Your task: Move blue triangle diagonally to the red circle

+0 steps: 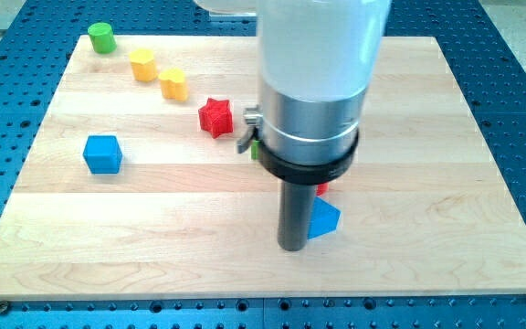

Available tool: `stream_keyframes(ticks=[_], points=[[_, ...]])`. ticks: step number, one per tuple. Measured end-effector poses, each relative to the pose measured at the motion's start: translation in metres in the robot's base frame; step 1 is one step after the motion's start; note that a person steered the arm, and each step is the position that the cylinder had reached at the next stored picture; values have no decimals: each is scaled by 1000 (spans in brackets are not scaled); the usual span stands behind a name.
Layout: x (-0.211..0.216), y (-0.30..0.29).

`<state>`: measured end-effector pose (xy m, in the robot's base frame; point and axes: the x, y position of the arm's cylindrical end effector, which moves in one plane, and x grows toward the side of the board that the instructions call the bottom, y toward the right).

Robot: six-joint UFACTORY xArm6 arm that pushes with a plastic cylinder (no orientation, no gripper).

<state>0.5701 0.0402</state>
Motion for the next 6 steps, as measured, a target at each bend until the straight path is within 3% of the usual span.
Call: stream_keyframes(ticks=[3,4,6], points=[[1,43],[24,-15],[-26,-10]])
